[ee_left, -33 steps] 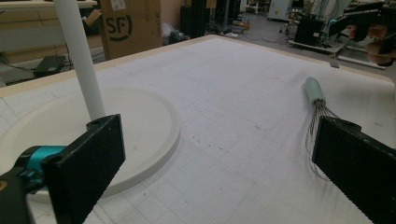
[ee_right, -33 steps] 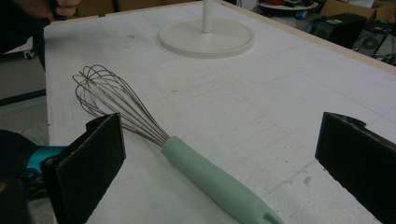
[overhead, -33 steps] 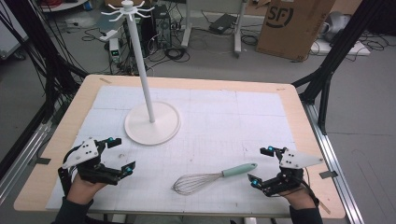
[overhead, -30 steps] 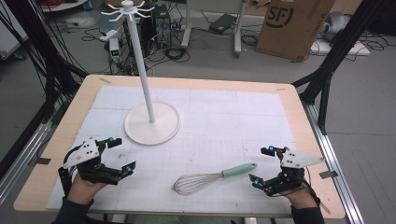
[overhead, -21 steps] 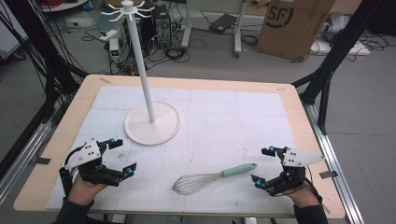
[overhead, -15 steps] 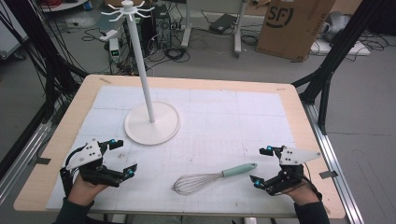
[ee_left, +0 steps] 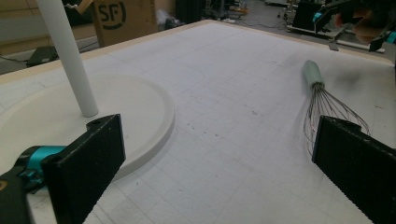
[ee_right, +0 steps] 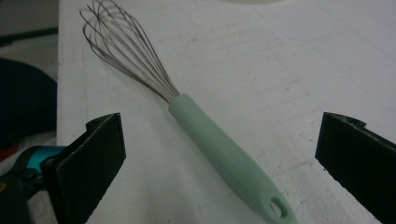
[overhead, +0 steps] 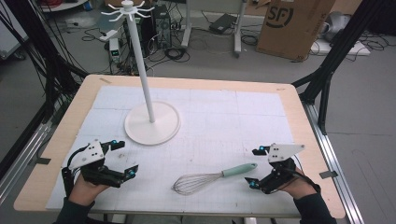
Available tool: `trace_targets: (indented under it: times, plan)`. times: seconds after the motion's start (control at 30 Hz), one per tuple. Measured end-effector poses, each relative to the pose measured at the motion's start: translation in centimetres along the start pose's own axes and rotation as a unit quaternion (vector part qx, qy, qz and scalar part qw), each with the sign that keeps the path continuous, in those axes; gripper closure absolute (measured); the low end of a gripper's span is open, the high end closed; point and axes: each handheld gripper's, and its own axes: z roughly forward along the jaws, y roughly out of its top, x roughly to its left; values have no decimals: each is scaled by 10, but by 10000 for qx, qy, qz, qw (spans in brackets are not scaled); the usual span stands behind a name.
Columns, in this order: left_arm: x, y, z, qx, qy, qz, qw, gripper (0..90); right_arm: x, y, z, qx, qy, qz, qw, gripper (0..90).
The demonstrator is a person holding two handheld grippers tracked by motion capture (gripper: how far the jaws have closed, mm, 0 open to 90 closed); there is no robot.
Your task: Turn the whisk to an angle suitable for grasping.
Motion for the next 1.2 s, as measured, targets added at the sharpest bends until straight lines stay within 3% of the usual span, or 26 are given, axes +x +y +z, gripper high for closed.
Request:
trace_targets:
  times: [0.03,0.07,0.2,0.5,0.67,0.73,0.77,0.8,0.83,0.93,0.97,1.03,1.13,1.17,1.2]
  plan:
    - [0,0,0,12,-5,5,10000,32,1,2,7,232,35,-92,9997,5]
    - [0,0,0,7,-15,-8,10000,32,1,2,7,232,35,-92,9997,5]
    - [0,-1,1,27,-19,-10,10000,32,0,4,21,720,128,-247,9970,5]
    - [1,-1,2,24,-40,-47,10000,32,0,7,32,1150,212,-410,9923,13]
    - [1,-2,3,32,-39,-43,10000,32,-2,13,37,1435,284,-583,9875,13]
    - [1,-2,3,36,-57,-41,10000,32,-2,16,41,1687,299,-718,9826,13]
    - [1,-2,3,35,-47,-45,10000,32,-2,16,41,1687,299,-718,9826,13]
    - [1,-2,3,33,-46,-43,10000,31,-2,19,44,1853,333,-829,9786,13]
    - [1,-2,3,34,-47,-45,10000,31,-2,19,44,1853,333,-829,9786,13]
    - [1,-2,3,36,-56,-52,10000,32,-3,22,48,1999,387,-937,9746,24]
    - [1,-2,3,38,-68,-43,10000,32,-4,24,51,2195,462,-1024,9691,37]
    - [1,-2,3,39,-67,-43,10000,31,-5,26,54,2339,467,-1072,9652,38]
    - [1,-2,3,48,-56,-43,10000,32,-6,28,56,2418,524,-1130,9623,46]
    - [1,-2,3,51,-56,-39,10000,31,-6,31,57,2505,549,-1191,9592,58]
    - [1,-2,3,52,-58,-38,10000,31,-6,31,57,2505,549,-1191,9592,58]
